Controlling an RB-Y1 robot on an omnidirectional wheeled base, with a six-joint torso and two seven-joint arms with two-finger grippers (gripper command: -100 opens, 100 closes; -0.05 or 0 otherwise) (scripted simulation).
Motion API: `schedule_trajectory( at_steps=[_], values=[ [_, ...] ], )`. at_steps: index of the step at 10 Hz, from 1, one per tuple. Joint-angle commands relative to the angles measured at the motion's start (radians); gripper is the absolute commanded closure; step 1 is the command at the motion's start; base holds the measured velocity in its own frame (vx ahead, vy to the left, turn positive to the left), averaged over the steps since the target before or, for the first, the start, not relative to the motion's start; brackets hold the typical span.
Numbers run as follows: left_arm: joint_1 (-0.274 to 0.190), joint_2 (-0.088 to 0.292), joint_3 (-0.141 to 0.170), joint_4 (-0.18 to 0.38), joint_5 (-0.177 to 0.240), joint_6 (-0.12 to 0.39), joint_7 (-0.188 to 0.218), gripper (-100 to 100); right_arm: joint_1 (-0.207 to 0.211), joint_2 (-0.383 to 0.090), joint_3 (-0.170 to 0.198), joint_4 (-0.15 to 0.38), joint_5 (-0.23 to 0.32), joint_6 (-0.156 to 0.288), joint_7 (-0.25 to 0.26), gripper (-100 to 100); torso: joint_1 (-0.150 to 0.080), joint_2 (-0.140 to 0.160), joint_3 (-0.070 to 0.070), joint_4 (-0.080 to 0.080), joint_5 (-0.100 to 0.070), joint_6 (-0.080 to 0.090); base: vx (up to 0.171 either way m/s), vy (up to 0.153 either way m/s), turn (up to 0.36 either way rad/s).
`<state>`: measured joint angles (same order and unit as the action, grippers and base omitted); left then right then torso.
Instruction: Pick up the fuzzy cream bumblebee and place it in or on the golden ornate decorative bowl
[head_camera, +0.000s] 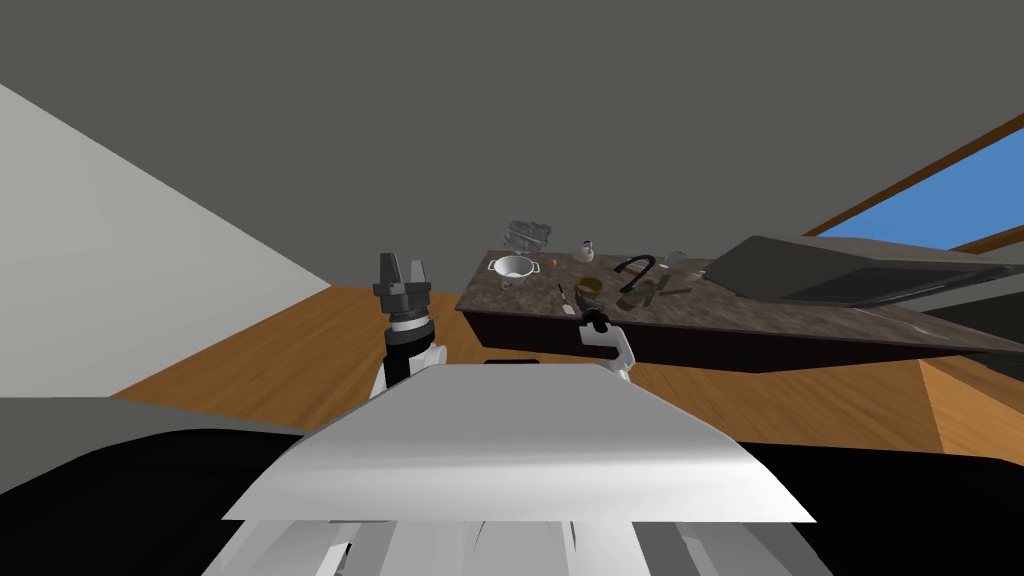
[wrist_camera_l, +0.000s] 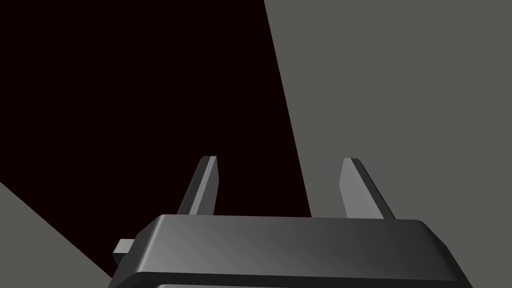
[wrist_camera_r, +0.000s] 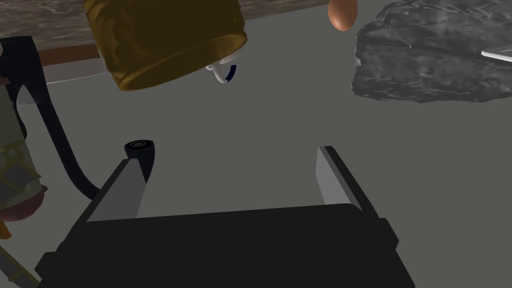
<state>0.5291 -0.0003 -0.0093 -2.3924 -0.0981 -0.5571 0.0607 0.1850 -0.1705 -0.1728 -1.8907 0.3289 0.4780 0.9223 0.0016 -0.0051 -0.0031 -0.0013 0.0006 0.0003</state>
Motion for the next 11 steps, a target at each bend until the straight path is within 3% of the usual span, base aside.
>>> schedule_trajectory(
  at_steps=[1, 6, 9, 10, 11],
  values=[
    [0.0, 0.0, 0.0, 0.0, 0.0, 0.0, 0.0, 0, -0.016, 0.016, -0.001, 0.022, 0.011, 0.027, 0.04, -100, 0.0, 0.0, 0.0, 0.0, 0.0, 0.0, 0.049, 0.018, -0.016],
    [0.0, 0.0, 0.0, 0.0, 0.0, 0.0, 0.0, 0, -0.053, 0.118, -0.003, 0.091, 0.038, 0.107, 0.155, -100, 0.0, 0.0, 0.0, 0.0, 0.0, 0.0, 0.081, 0.029, -0.025],
    [0.0, 0.0, 0.0, 0.0, 0.0, 0.0, 0.0, 0, -0.057, 0.2, -0.005, 0.116, 0.046, 0.132, 0.187, -100, -0.001, 0.002, 0.001, 0.001, 0.0, 0.0, 0.041, 0.008, -0.02],
    [0.0, 0.0, 0.0, 0.0, 0.0, 0.0, 0.0, 0, -0.057, 0.215, -0.005, 0.121, 0.046, 0.135, 0.191, -100, -0.001, 0.003, 0.002, 0.001, 0.0, 0.0, 0.021, 0.005, -0.002],
    [0.0, 0.0, 0.0, 0.0, 0.0, 0.0, 0.0, 0, -0.058, 0.201, -0.007, 0.124, 0.044, 0.124, 0.186, -100, -0.002, 0.004, 0.002, 0.001, 0.0, 0.0, 0.009, 0.004, 0.002]
  ],
)
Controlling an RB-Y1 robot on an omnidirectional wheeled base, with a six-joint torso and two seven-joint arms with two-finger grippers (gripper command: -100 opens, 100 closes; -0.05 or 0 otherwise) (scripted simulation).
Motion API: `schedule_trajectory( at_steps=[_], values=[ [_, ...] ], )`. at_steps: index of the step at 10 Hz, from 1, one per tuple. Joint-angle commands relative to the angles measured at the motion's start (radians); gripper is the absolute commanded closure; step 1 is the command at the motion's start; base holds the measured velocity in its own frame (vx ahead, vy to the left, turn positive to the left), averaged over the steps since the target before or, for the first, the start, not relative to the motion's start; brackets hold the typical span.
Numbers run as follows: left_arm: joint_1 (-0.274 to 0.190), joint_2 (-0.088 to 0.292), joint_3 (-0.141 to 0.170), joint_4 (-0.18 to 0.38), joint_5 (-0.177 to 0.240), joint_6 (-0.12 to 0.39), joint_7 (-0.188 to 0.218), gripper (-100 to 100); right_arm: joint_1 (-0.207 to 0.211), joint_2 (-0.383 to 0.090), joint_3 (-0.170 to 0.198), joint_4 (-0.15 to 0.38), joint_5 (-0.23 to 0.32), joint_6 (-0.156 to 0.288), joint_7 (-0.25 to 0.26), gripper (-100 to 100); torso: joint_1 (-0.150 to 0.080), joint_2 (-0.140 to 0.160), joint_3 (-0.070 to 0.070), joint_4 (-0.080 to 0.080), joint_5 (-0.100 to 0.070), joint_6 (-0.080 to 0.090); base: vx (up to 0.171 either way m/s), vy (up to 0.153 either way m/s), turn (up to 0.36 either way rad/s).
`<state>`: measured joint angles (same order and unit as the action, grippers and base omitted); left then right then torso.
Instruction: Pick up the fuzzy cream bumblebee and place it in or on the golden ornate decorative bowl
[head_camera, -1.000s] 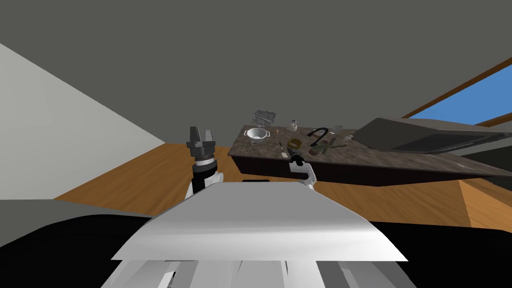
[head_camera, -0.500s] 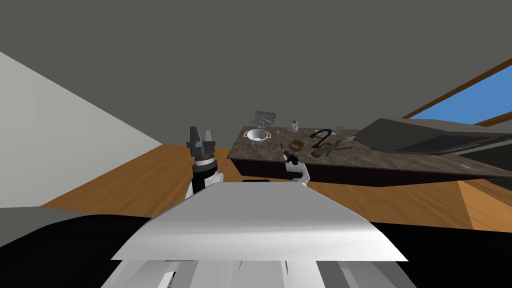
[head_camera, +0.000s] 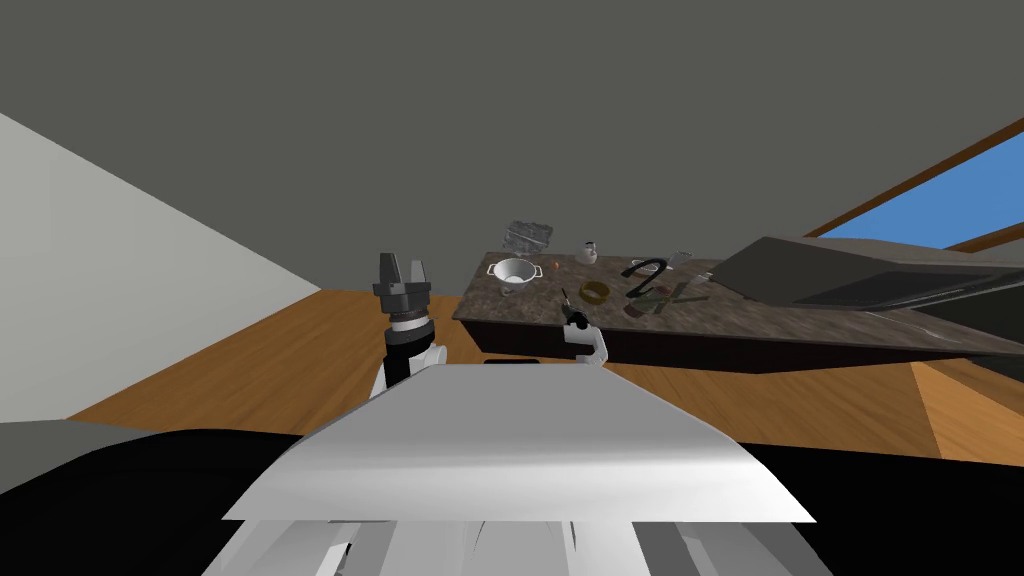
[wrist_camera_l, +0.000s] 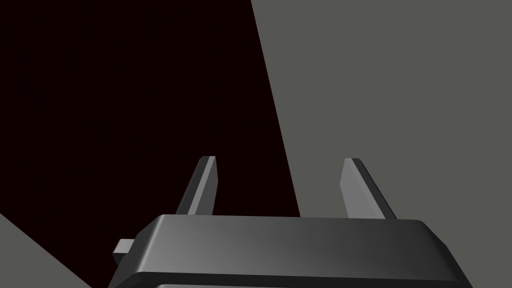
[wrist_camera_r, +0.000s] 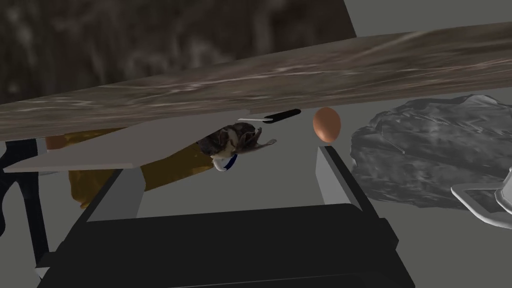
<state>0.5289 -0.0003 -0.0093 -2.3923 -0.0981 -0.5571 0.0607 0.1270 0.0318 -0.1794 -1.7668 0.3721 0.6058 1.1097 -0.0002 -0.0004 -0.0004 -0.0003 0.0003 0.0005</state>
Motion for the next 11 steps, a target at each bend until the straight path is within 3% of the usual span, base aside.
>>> schedule_trajectory(
  at_steps=[1, 2, 4, 6, 7, 11],
  values=[
    [0.0, 0.0, 0.0, 0.0, 0.0, 0.0, 0.0, 0, 0.0, 0.0, 0.0, 0.0, 0.0, 0.0, 0.0, 0, 0.0, 0.0, 0.0, 0.0, 0.0, 0.0, 0.0, 0.0, 0.0],
    [0.0, 0.0, 0.0, 0.0, 0.0, 0.0, 0.0, 0, -0.015, -0.002, -0.042, 0.018, -0.024, -0.009, 0.03, -100, 0.0, 0.001, 0.0, 0.0, 0.0, 0.0, -0.017, 0.017, 0.141],
    [0.0, 0.0, 0.0, 0.0, 0.0, 0.0, 0.0, 0, -0.031, -0.004, -0.085, 0.036, -0.049, -0.017, 0.06, -100, 0.001, 0.002, 0.001, 0.001, 0.0, 0.0, -0.028, 0.027, 0.134],
    [0.0, 0.0, 0.0, 0.0, 0.0, 0.0, 0.0, 0, -0.062, -0.007, -0.154, 0.072, -0.097, -0.034, 0.12, -100, 0.001, 0.003, 0.002, 0.001, 0.0, 0.0, -0.031, 0.029, 0.172],
    [0.0, 0.0, 0.0, 0.0, 0.0, 0.0, 0.0, 0, -0.062, -0.007, -0.17, 0.072, -0.097, -0.034, 0.12, -100, 0.002, 0.003, 0.002, 0.001, 0.0, 0.0, -0.024, 0.023, 0.058],
    [0.0, 0.0, 0.0, 0.0, 0.0, 0.0, 0.0, 0, -0.108, -0.012, -0.29, 0.126, -0.171, -0.06, 0.21, -100, 0.001, 0.003, 0.002, 0.001, 0.0, 0.0, -0.025, 0.025, 0.128]
  ],
)
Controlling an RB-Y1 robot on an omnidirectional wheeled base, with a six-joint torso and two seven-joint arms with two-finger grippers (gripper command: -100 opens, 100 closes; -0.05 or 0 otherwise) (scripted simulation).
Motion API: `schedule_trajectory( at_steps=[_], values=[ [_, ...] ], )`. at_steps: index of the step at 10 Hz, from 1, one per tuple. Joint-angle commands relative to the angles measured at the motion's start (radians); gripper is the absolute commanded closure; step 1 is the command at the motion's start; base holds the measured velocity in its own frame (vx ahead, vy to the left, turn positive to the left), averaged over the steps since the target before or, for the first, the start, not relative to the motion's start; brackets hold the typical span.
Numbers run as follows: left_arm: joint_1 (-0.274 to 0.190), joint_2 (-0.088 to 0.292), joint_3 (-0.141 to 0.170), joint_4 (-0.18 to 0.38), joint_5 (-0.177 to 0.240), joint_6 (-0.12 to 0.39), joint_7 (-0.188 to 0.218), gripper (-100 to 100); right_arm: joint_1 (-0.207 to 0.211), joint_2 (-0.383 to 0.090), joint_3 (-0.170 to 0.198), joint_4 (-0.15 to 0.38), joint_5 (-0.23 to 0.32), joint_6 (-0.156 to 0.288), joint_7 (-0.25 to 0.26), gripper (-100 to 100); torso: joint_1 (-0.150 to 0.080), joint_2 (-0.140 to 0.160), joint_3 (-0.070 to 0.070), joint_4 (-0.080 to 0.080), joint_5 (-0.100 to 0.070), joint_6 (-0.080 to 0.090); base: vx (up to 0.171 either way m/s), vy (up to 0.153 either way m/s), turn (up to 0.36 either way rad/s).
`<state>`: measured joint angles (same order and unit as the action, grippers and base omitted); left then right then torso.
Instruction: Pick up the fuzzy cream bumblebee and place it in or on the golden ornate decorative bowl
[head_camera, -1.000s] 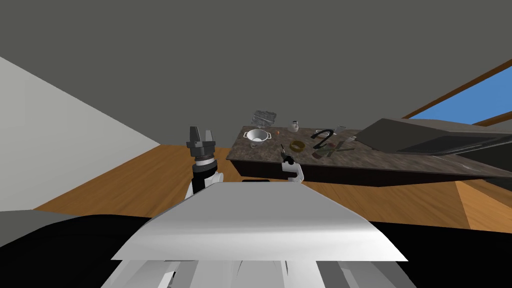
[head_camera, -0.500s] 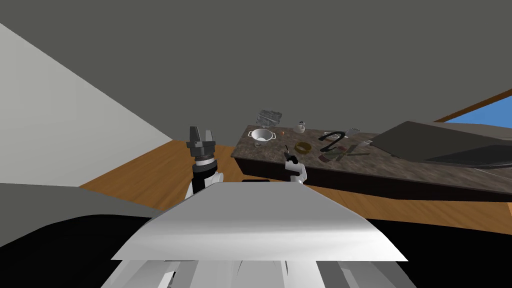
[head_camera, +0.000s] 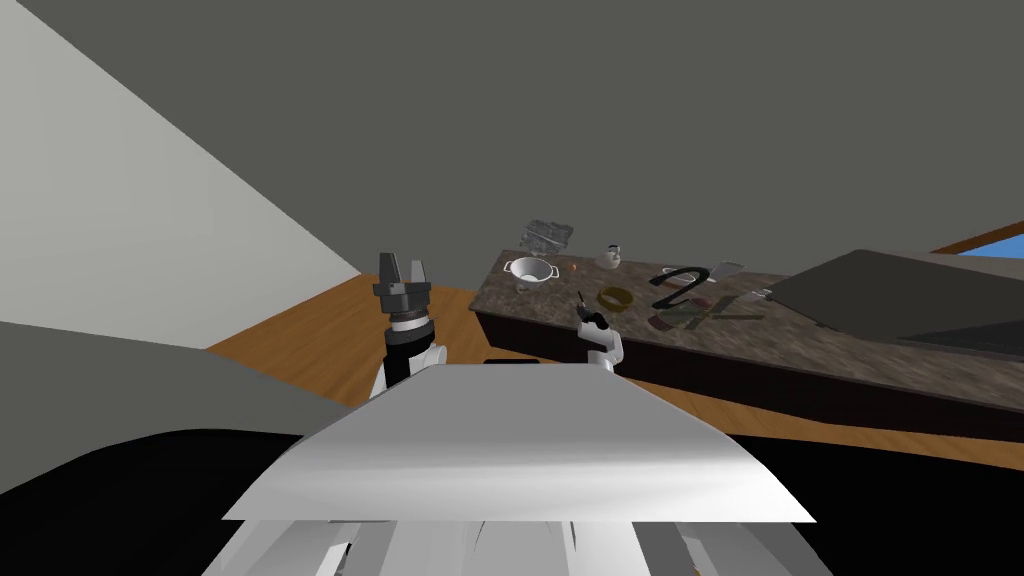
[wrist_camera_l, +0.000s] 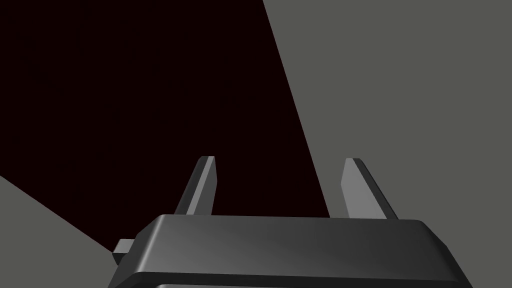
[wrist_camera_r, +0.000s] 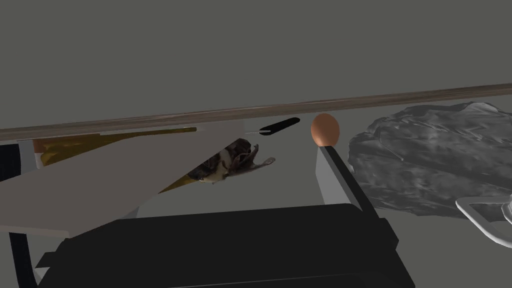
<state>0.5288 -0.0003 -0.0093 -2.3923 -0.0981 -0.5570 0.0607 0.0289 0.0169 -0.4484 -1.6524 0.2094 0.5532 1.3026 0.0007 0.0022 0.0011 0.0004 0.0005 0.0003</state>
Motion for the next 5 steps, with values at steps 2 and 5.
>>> schedule_trajectory(
  at_steps=[2, 5],
  values=[
    [0.0, 0.0, 0.0, 0.0, 0.0, 0.0, 0.0, 0, -0.025, 0.001, -0.068, 0.03, -0.032, -0.016, 0.047, -100, -0.001, 0.0, 0.0, 0.0, 0.0, 0.0, -0.015, 0.02, 0.092],
    [0.0, 0.0, 0.0, 0.0, 0.0, 0.0, 0.0, 0, -0.056, -0.003, -0.148, 0.066, -0.081, -0.033, 0.106, -100, 0.0, 0.0, 0.0, 0.0, 0.0, 0.001, -0.025, 0.031, 0.122]
  ],
)
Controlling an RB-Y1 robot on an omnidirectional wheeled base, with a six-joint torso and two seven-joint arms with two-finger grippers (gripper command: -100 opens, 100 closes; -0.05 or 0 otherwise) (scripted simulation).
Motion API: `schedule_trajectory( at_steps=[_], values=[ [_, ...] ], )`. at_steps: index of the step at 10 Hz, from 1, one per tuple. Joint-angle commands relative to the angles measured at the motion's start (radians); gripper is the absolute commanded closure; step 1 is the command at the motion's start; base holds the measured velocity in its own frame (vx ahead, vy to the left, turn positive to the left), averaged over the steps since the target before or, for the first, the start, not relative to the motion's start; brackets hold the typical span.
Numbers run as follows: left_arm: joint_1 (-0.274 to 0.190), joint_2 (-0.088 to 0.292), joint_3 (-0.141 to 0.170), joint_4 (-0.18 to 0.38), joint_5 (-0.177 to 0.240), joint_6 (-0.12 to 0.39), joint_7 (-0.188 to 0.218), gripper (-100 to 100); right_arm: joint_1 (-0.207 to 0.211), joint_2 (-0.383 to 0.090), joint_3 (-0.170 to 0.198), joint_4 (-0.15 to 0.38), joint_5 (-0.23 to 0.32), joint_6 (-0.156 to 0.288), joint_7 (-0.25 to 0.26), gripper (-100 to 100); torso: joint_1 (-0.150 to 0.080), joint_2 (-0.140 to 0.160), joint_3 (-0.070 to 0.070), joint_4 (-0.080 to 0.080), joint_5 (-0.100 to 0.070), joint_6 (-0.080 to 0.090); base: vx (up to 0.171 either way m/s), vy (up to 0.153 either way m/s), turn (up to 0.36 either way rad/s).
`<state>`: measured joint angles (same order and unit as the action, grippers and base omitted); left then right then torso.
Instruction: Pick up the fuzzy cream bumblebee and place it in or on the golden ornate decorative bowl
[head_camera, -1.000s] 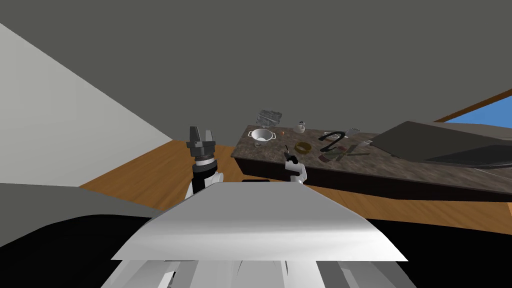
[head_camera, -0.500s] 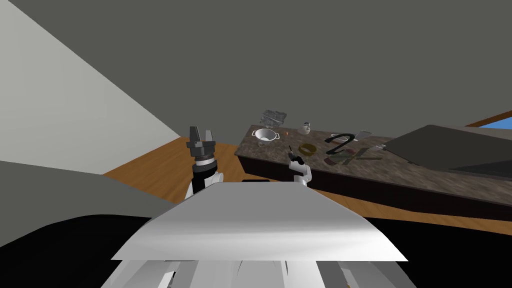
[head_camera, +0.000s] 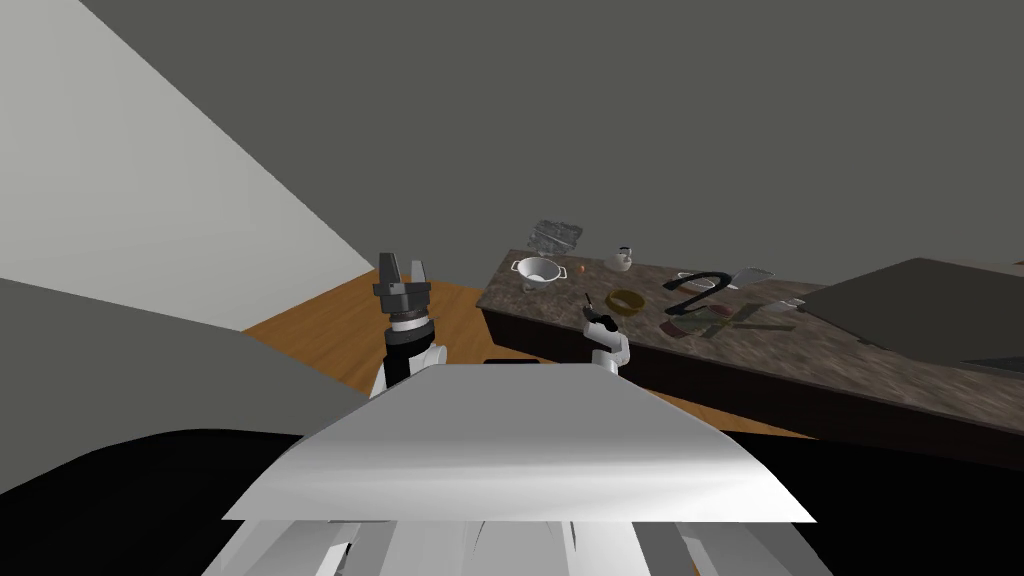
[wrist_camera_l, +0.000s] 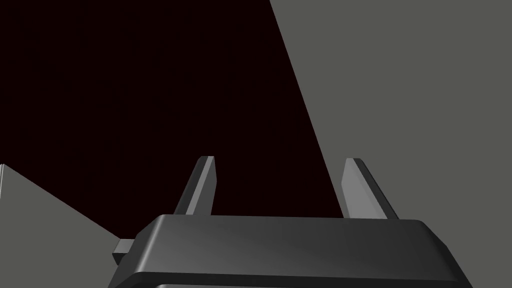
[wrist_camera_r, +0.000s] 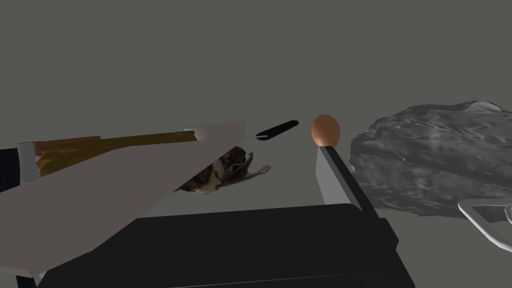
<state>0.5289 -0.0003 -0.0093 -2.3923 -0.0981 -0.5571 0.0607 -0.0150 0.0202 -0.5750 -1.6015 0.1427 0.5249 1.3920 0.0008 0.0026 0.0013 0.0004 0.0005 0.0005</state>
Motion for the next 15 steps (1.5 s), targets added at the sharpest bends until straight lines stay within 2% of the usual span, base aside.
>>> schedule_trajectory(
  at_steps=[1, 2, 3, 7, 8, 9, 11, 12, 13, 14, 15],
  values=[
    [0.0, 0.0, 0.0, 0.0, 0.0, 0.0, 0.0, 0, -0.012, -0.006, -0.028, 0.015, -0.014, -0.004, 0.017, -100, 0.0, 0.0, 0.0, 0.0, 0.0, 0.0, -0.017, 0.017, 0.078],
    [0.0, 0.0, 0.0, 0.0, 0.0, 0.0, 0.0, 0, -0.007, -0.004, -0.018, 0.009, -0.01, -0.003, 0.013, -100, -0.001, 0.0, 0.0, 0.0, 0.0, 0.0, -0.005, 0.004, 0.008],
    [0.0, 0.0, 0.0, 0.0, 0.0, 0.0, 0.0, 0, -0.008, -0.004, -0.02, 0.01, -0.011, -0.004, 0.014, 100, -0.001, -0.001, -0.001, 0.0, 0.0, 0.0, 0.0, 0.0, 0.0],
    [0.0, 0.0, 0.0, 0.0, 0.0, 0.0, 0.0, 0, -0.008, -0.005, -0.019, 0.01, -0.01, -0.004, 0.016, 100, -0.003, -0.001, -0.001, 0.0, -0.002, 0.001, 0.0, 0.0, 0.0],
    [0.0, 0.0, 0.0, 0.0, 0.0, 0.0, 0.0, 0, -0.008, -0.005, -0.019, 0.009, -0.01, -0.004, 0.016, 0, -0.003, -0.001, -0.001, 0.0, -0.002, 0.001, 0.0, 0.0, 0.0],
    [0.0, 0.0, 0.0, 0.0, 0.0, 0.0, 0.0, 0, 0.003, -0.004, 0.014, -0.003, 0.01, 0.004, -0.013, 100, -0.003, -0.001, -0.001, 0.0, -0.002, 0.001, 0.016, -0.019, -0.147],
    [0.0, 0.0, 0.0, 0.0, 0.0, 0.0, 0.0, 0, 0.034, -0.001, 0.08, -0.039, 0.059, 0.021, -0.07, 100, -0.005, -0.002, -0.001, -0.001, -0.002, 0.002, 0.034, -0.043, -0.215],
    [0.0, 0.0, 0.0, 0.0, 0.0, 0.0, 0.0, 0, 0.034, -0.001, 0.099, -0.039, 0.059, 0.021, -0.073, 100, -0.006, -0.003, -0.002, -0.001, -0.002, 0.003, 0.028, -0.027, -0.072],
    [0.0, 0.0, 0.0, 0.0, 0.0, 0.0, 0.0, 0, 0.05, 0.001, 0.133, -0.057, 0.083, 0.03, -0.103, 100, -0.005, -0.003, -0.002, -0.001, -0.003, 0.001, 0.024, -0.027, -0.084],
    [0.0, 0.0, 0.0, 0.0, 0.0, 0.0, 0.0, 0, 0.05, 0.001, 0.141, -0.057, 0.083, 0.03, -0.103, 100, -0.004, -0.003, -0.002, -0.001, -0.003, 0.001, 0.016, -0.02, -0.071],
    [0.0, 0.0, 0.0, 0.0, 0.0, 0.0, 0.0, 0, 0.065, 0.003, 0.182, -0.075, 0.108, 0.038, -0.133, 100, -0.004, -0.003, -0.002, -0.001, -0.003, 0.001, 0.017, -0.022, -0.143]
  ],
)
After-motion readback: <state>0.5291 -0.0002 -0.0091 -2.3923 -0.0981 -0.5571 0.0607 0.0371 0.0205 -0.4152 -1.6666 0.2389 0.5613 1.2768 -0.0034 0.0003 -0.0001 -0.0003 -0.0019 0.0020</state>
